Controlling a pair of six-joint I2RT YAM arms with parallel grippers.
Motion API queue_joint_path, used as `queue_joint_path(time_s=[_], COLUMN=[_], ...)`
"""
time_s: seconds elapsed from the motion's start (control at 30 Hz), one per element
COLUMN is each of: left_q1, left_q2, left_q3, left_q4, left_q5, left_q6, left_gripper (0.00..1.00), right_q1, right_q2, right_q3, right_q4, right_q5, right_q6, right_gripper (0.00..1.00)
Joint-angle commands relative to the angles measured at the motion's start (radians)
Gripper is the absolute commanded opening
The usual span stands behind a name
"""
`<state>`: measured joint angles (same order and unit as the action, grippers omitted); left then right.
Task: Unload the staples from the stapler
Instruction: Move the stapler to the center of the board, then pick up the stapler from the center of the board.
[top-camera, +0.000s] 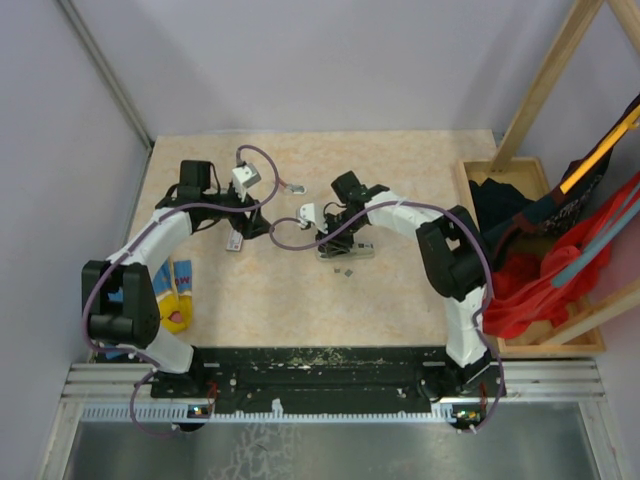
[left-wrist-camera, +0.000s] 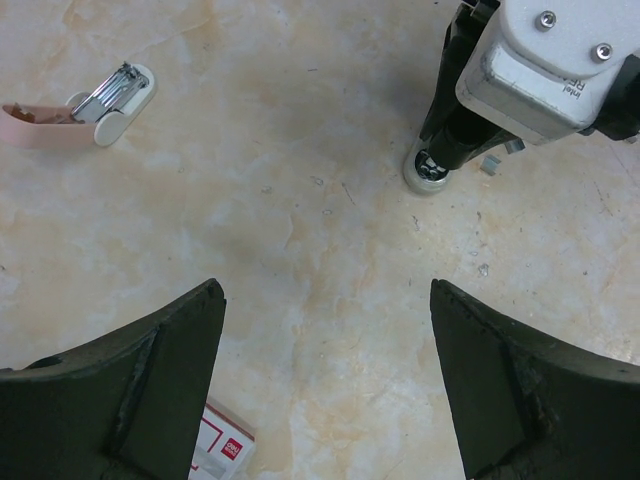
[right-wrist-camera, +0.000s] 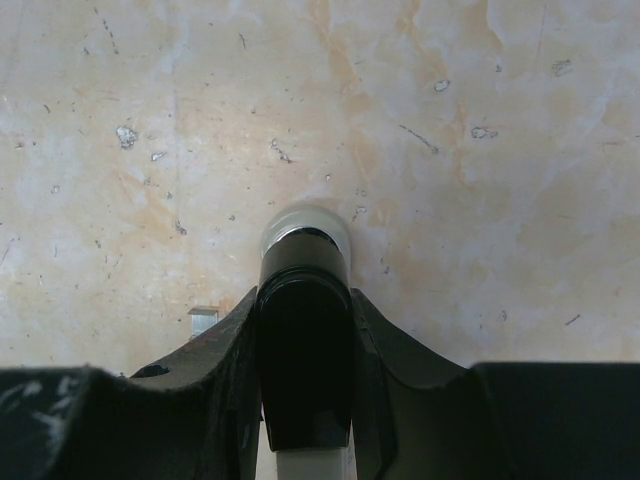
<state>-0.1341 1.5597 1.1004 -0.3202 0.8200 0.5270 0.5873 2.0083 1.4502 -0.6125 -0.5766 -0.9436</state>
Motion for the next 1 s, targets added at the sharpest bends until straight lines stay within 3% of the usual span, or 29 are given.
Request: queue_joint_path(time_s=[0.0, 0.2, 0.37, 0.73, 0.83, 0.97], left_q1=[0.001, -0.001, -0.001, -0.002, -0.005, -0.015], left_q2=[0.005, 0.007, 0.015, 0.048, 0.068, 0.108], left_q3=[-0.005, -0.007, -0.005, -0.002, -0.002, 0.004], left_q4=[0.013, 0.015, 0.018, 0.024, 0.046, 0.088], left_q5=[0.033, 0.034, 0.031, 0.036, 0.041, 0.037], left_q6=[-0.009, -0.01, -0.02, -0.054, -0.102, -0.2], left_gripper=[0.88, 0.88, 0.88, 0.87, 0.85, 0.84], right_q1=[0.005, 0.005, 0.005, 0.005, 0.005, 0.004], right_q2=[0.003, -0.007, -0.02, -0.057, -0.074, -0.129], right_q3=[0.065, 0.062, 0.056, 0.06, 0.053, 0.012], right_q4=[-0.013, -0.004, 0.0, -0.007, 0.002, 0.059], right_q5=[-0.056, -0.06, -0.061, -0.087, -0.086, -0.067], right_q6=[-0.025, -0.004, 0.001, 0.013, 0.018, 0.048], right_gripper=[0.32, 0.42, 0.44, 0.26, 0.18, 0.16])
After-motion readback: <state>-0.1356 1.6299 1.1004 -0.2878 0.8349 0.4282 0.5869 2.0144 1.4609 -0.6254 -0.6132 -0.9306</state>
